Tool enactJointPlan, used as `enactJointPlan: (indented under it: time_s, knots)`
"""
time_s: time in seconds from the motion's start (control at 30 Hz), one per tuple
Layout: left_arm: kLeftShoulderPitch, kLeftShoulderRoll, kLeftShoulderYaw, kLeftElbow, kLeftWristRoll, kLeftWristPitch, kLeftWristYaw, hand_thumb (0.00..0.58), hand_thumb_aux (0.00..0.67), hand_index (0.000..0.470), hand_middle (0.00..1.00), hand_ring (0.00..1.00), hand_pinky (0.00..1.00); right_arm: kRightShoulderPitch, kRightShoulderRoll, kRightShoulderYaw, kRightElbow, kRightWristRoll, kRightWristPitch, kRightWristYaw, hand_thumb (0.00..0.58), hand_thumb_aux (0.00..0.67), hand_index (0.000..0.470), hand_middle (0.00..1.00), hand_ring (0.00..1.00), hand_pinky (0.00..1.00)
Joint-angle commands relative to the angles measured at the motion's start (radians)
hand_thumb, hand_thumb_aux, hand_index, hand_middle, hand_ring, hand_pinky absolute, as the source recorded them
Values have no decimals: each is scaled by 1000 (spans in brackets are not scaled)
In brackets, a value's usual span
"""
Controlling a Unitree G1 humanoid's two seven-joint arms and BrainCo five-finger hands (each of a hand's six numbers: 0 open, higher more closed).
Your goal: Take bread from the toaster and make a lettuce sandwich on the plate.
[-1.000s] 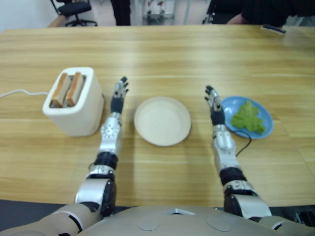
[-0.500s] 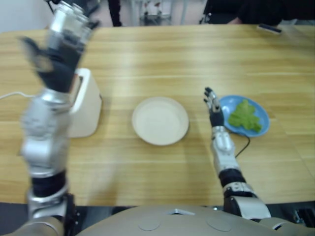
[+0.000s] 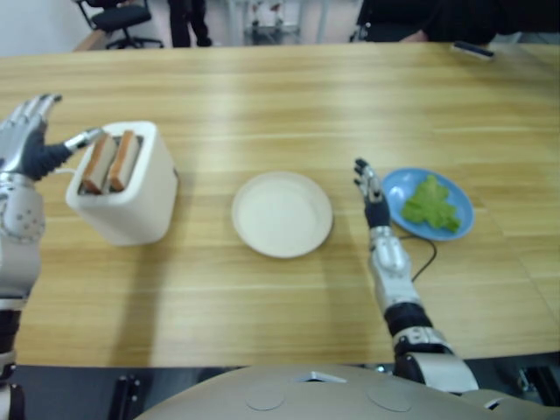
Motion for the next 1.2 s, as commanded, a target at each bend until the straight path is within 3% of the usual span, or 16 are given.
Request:
enactJointPlan:
  time_s: [0.03,0.47,0.9,1.2]
  knots:
    - [-6,-24,-77,98,78,59,-20,0,0,0,0,0,0,14,-5,3,-14,2,23,1,0,0,0,0,0,0]
    - [5,-15,-88,175,171,220,-34,0,0,0,0,0,0,24,-9,6,-13,0,33,3,0,0,0,0,0,0]
    - [17,-1,-72,132,189,234,-35,0,0,0,0,0,0,42,-12,8,-38,-2,48,4,0,0,0,0,0,0]
    - [9,-19,-233,134,293,186,-96,0,0,0,0,0,0,50,-12,8,-52,-2,57,4,0,0,0,0,0,0]
